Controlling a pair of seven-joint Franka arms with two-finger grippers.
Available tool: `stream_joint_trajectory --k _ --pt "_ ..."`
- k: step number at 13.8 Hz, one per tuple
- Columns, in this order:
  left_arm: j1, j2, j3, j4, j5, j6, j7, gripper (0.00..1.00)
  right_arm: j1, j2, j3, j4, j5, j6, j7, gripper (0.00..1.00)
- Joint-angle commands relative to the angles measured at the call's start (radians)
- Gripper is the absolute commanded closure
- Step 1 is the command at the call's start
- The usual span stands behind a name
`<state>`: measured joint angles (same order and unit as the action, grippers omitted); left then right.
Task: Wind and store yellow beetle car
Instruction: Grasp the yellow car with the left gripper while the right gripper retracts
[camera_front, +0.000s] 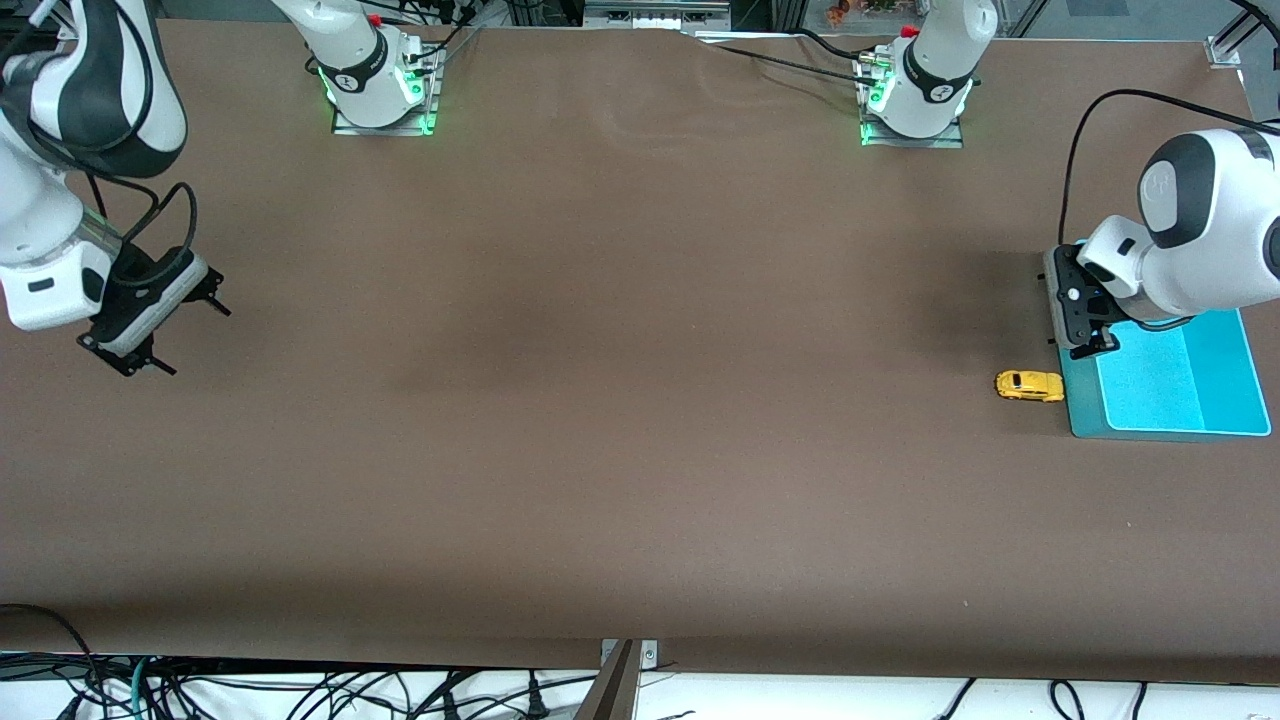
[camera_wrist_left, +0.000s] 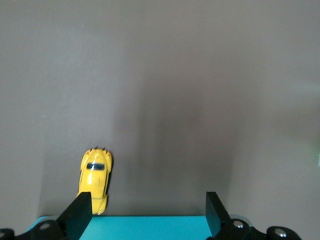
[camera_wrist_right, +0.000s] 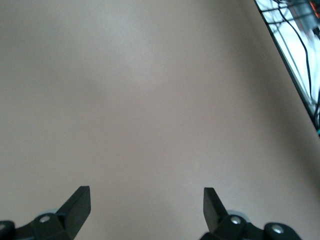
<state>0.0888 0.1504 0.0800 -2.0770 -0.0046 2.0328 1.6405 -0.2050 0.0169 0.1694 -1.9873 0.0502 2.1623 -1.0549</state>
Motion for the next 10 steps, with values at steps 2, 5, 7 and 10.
stream_joint_trajectory --k 2,5,7,10 --pt "0.055 -0.014 -0.009 -0.068 0.025 0.164 0.114 0.0 0.032 -0.067 -0.01 -0.007 0.01 -0.091 0.286 0.0" --pt "0.055 0.061 -0.016 -0.067 0.025 0.288 0.114 0.0 0.061 -0.1 -0.021 -0.002 0.01 -0.182 0.502 0.0" --pt "0.057 0.095 -0.017 -0.057 0.025 0.323 0.114 0.0 0.072 -0.104 -0.028 0.013 0.01 -0.228 0.561 0.0" --pt "0.06 0.176 -0.017 -0.057 0.026 0.418 0.114 0.0 0.091 -0.104 -0.036 0.074 0.01 -0.338 0.705 0.0"
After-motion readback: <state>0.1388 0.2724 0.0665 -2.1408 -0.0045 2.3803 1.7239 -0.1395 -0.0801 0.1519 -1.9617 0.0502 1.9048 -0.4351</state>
